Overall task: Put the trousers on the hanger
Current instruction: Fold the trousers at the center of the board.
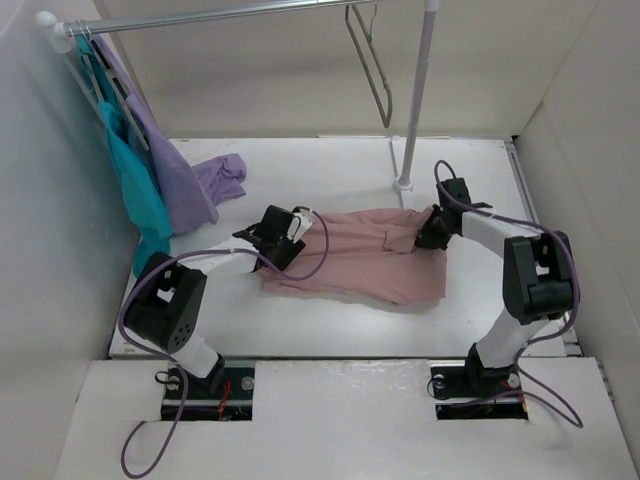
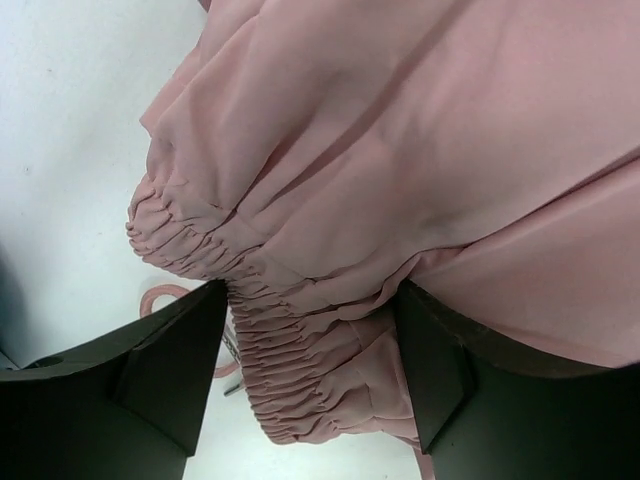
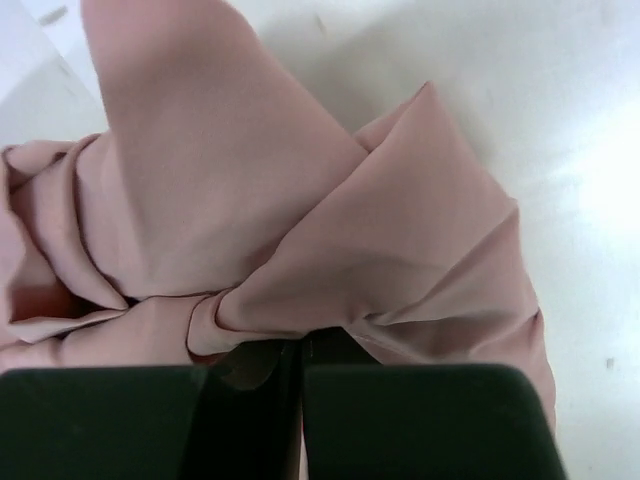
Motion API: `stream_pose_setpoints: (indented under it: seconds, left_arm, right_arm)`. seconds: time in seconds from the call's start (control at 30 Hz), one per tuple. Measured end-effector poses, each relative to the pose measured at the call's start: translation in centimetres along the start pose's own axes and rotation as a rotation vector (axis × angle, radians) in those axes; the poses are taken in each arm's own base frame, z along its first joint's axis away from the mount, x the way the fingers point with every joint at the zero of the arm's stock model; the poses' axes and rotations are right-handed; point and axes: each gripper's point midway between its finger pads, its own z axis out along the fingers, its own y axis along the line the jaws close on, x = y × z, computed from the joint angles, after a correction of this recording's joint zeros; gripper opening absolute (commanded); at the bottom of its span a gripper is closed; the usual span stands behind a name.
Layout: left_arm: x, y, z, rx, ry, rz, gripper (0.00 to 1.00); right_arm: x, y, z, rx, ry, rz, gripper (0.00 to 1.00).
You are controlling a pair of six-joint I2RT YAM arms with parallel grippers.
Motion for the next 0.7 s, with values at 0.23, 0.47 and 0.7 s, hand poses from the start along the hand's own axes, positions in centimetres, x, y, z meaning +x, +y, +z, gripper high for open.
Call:
stream_pose_setpoints:
  seconds: [0.23, 0.47, 0.7]
  left_arm:
    - [0.3, -0.1, -0.5, 0.001, -0.023, -0.021, 0.7]
    - [1.9, -1.0, -4.1, 0.09, 0.002, -0.026, 1.0]
    - [1.6, 0.4, -7.3, 0.066, -0.034, -0.047, 1.0]
  right_arm:
    - [-4.5, 1.1, -1.1, -0.005, -0.055, -0.005, 0.35]
    - [-5.8, 0.4, -7.0, -0.025, -0.153, -0.002, 0.96]
    - [1.0, -4.0, -6.0, 0.029, -0.012, 0.023, 0.96]
